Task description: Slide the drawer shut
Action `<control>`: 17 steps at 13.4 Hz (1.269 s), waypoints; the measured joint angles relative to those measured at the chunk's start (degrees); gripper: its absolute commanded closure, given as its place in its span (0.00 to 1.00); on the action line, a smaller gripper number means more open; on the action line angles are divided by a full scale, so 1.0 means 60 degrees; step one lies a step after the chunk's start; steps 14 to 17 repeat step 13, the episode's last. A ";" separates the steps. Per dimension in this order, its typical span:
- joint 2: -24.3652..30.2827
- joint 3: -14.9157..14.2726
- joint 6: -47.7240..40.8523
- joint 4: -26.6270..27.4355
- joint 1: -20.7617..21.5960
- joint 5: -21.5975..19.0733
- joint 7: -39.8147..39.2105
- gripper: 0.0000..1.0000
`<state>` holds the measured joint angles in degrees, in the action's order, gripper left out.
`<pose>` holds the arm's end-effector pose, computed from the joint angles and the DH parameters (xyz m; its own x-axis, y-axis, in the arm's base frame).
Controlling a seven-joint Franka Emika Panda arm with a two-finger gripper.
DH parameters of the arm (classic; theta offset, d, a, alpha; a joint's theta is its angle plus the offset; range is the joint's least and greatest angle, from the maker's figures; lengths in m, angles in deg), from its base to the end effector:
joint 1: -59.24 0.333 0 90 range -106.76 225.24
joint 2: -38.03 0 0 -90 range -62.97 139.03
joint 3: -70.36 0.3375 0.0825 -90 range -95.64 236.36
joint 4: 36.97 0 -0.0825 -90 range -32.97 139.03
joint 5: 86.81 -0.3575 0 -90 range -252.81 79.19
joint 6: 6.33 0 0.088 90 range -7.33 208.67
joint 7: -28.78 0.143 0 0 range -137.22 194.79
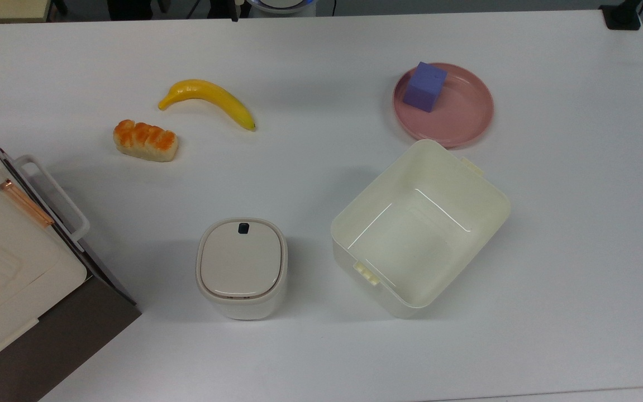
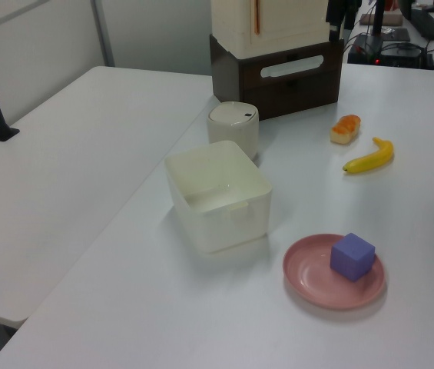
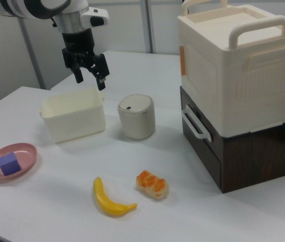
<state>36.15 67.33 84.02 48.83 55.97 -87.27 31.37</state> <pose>0.5389 -0.0578 0.6258 0.9869 -0.1544 0.0463 -0.1541 -0.9880 -0.0084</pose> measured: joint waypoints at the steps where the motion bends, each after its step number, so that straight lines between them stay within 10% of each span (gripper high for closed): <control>1: 0.0000 -0.0021 0.0000 -0.0001 0.0000 0.0000 0.0027 0.00; 17: -0.0022 -0.0180 0.0157 0.0004 0.0015 -0.0348 0.0137 0.00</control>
